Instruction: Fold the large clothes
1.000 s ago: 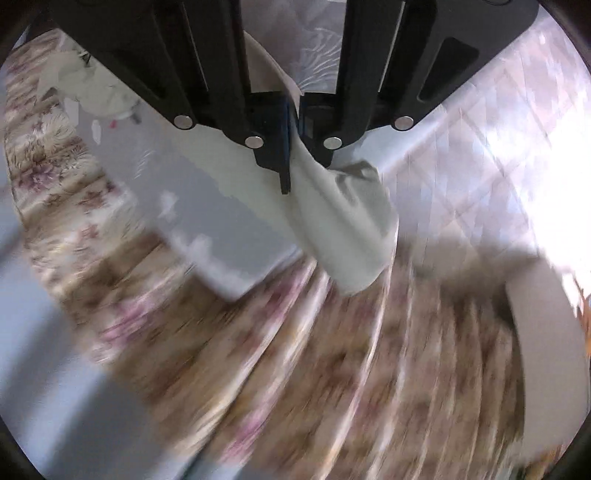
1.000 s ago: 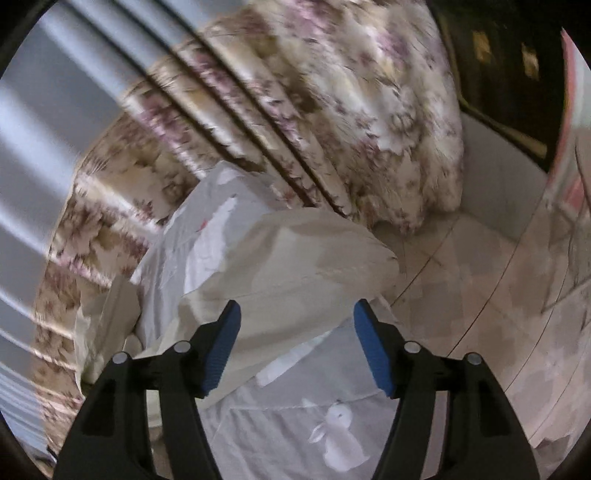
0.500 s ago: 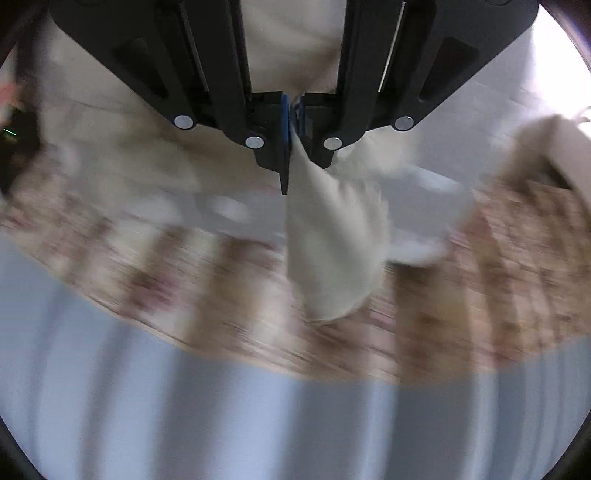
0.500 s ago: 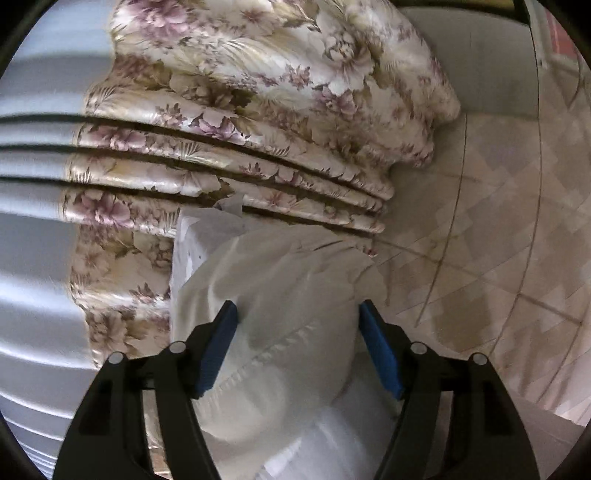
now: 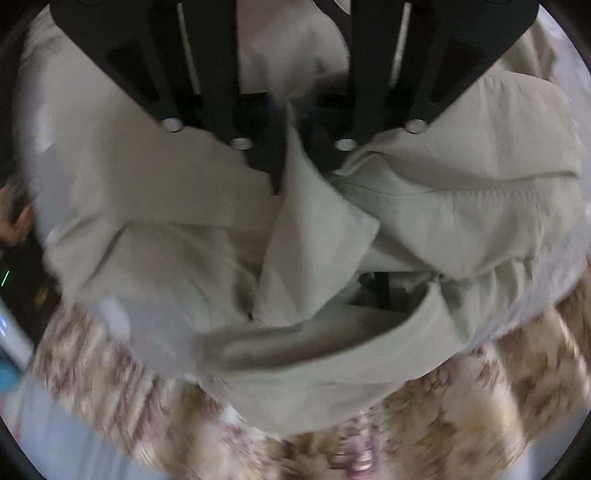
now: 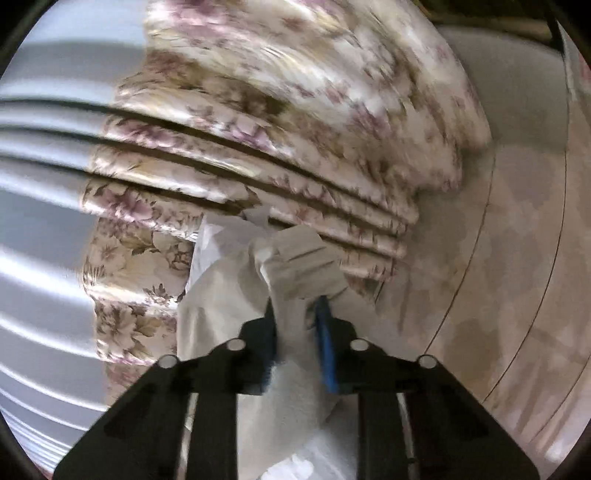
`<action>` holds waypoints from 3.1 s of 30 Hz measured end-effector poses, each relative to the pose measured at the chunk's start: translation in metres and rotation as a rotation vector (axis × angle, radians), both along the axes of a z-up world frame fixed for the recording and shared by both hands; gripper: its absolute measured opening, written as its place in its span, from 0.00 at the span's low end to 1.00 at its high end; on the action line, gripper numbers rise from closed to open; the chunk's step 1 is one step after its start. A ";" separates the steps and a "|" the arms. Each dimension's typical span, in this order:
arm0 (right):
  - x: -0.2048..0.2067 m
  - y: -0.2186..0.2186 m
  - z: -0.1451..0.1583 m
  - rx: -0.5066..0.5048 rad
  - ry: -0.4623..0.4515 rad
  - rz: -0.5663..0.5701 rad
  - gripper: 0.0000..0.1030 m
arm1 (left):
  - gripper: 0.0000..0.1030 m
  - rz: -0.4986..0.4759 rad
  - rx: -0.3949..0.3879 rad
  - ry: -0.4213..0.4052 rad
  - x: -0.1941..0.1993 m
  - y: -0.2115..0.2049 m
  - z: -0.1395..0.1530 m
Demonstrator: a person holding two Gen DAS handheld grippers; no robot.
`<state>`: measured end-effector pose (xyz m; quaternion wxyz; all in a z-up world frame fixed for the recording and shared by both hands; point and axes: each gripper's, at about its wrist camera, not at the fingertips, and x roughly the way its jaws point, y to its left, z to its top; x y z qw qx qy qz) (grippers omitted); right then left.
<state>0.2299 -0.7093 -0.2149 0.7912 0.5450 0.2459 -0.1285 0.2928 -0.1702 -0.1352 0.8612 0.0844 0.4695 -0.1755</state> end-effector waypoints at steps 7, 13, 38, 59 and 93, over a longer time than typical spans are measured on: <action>0.002 0.012 0.064 -0.179 -0.088 0.068 0.14 | 0.91 -0.236 0.092 -0.205 -0.046 -0.040 0.047; -0.001 0.021 0.084 -0.208 -0.103 0.114 0.14 | 0.78 -0.164 0.047 -0.140 -0.046 -0.056 0.038; -0.012 0.046 0.116 -0.398 -0.044 0.150 0.12 | 0.62 -0.281 0.121 -0.121 -0.062 -0.101 -0.005; -0.004 0.285 0.250 -0.696 -0.257 0.479 0.12 | 0.77 0.277 -0.004 0.043 0.022 0.231 -0.014; 0.037 0.249 0.098 -0.552 0.052 0.640 0.53 | 0.41 -0.005 -0.135 0.110 0.039 0.044 0.010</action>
